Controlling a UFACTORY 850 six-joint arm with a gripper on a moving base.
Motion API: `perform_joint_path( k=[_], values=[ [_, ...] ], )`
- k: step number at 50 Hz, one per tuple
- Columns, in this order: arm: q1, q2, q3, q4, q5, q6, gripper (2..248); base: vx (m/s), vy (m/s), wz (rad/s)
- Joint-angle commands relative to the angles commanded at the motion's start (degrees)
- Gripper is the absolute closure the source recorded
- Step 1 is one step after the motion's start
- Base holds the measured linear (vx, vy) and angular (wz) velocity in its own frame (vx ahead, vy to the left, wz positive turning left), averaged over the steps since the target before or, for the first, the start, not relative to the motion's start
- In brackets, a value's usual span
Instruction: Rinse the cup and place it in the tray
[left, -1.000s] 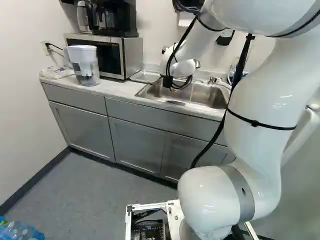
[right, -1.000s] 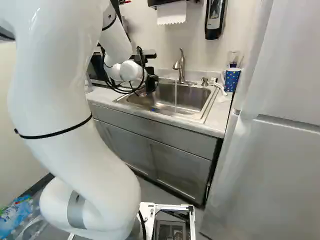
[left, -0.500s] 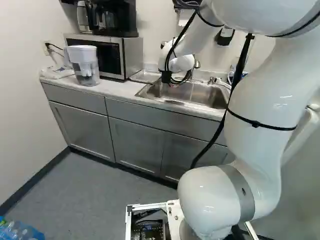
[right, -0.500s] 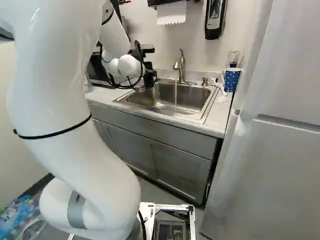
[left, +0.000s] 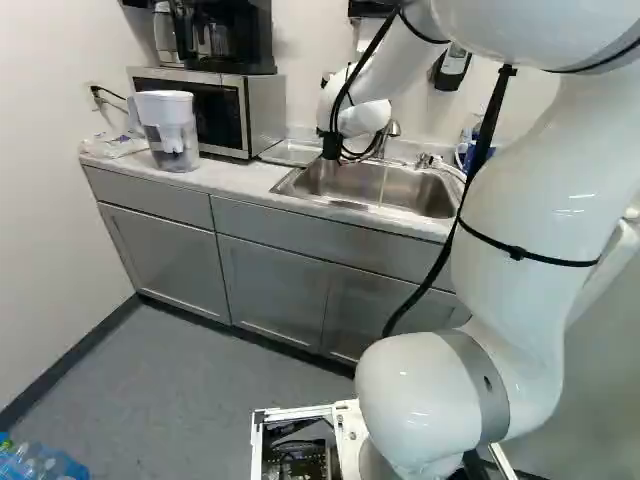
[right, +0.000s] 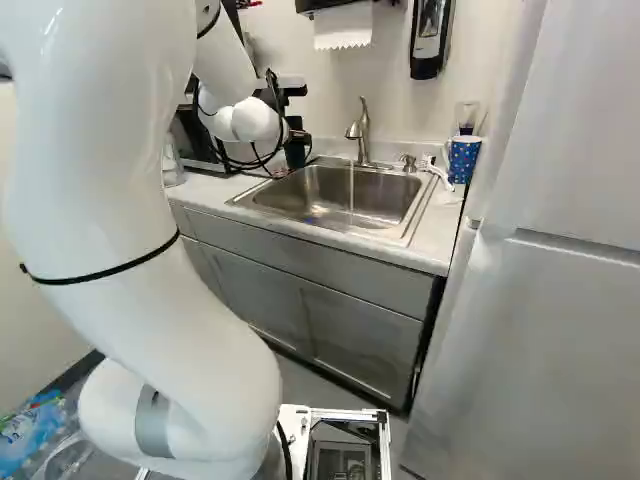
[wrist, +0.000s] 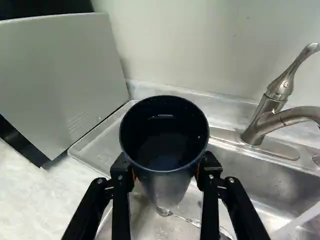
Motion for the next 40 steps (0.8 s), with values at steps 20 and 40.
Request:
perform_joint_path(
  k=[20,40],
  values=[
    [0.75,1.21,-1.20,0.00,-2.74,0.00,124,0.000,0.000,0.000],
    [1.22,1.78,-2.08,0.00,-3.22,0.99,124,0.000,0.000,0.000]
  ],
)
